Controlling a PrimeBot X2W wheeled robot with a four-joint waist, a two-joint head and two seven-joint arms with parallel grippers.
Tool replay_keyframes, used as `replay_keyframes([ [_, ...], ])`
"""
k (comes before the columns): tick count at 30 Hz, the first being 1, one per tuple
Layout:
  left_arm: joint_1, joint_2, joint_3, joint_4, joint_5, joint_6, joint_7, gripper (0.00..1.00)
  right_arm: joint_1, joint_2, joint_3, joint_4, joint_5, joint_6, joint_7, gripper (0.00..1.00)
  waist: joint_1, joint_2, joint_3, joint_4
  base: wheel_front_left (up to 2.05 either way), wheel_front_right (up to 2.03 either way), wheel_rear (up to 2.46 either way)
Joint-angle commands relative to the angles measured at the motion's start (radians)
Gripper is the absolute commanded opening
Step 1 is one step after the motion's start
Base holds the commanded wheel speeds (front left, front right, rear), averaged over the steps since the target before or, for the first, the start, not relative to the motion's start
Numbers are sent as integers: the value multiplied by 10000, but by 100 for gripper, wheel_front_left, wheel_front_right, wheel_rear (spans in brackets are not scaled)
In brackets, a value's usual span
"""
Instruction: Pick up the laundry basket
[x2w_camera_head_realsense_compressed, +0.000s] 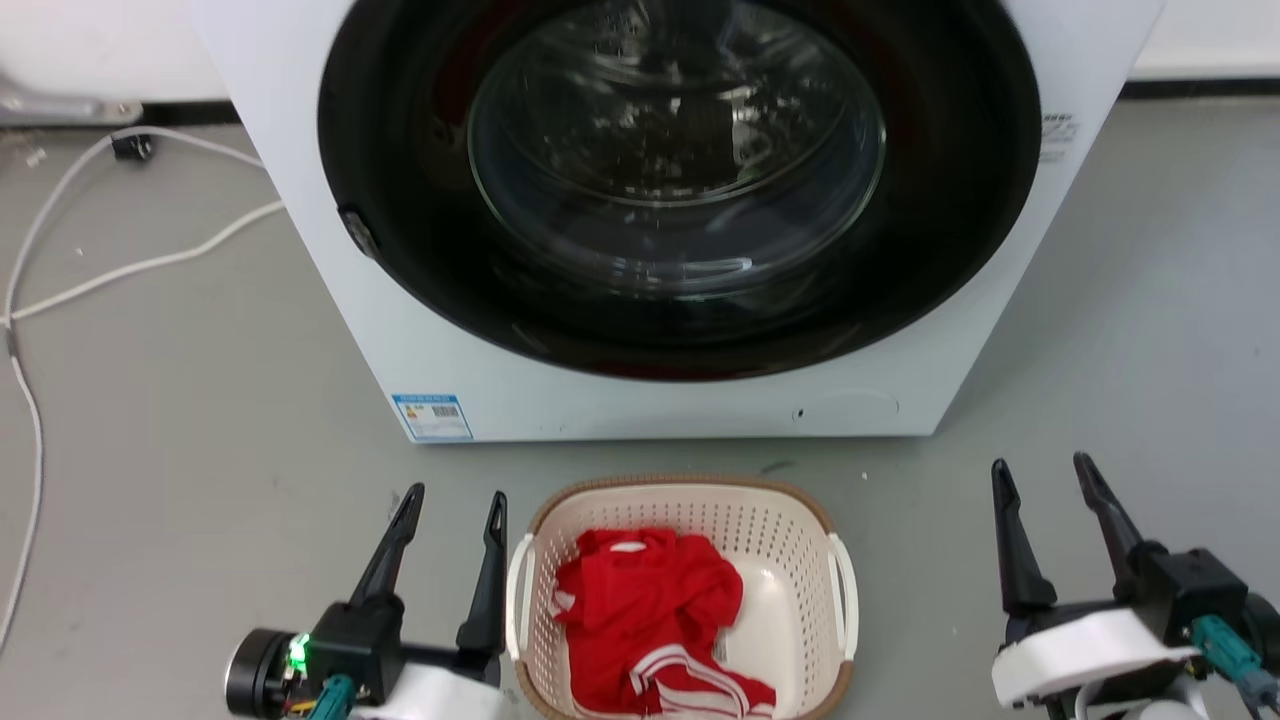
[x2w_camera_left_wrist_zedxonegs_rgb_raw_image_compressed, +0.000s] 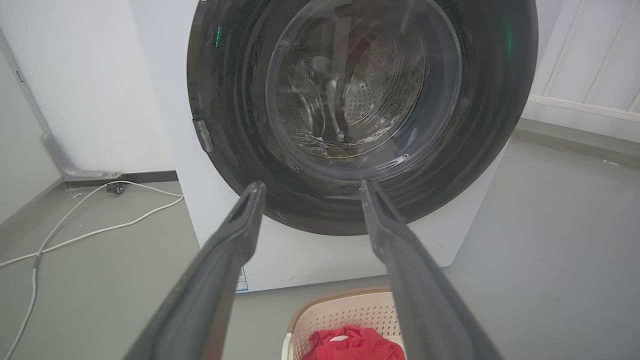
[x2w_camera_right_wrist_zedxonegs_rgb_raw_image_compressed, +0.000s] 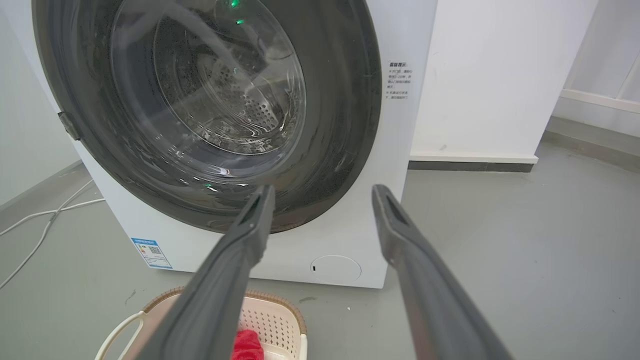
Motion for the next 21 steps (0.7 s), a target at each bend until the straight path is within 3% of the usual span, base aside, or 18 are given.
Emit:
replay_keyframes([
  [1, -228, -9, 12, 76, 46, 30, -27, 100, -225, -14, -18, 36, -34, -3, -32, 100, 0, 0, 463, -44, 0, 0, 0],
  [11, -2158, -6, 530, 1136, 6, -140, -27, 100, -1858, -11, -32, 925, -188, -3, -29, 100, 0, 0, 3114, -201, 0, 0, 0],
  [21, -4386, 409, 621, 4070, -65, -641, -25, 100, -4185, -12, 513, 3511, 196, -5, 211, 100, 0, 0, 5274, -409, 0, 0, 0],
])
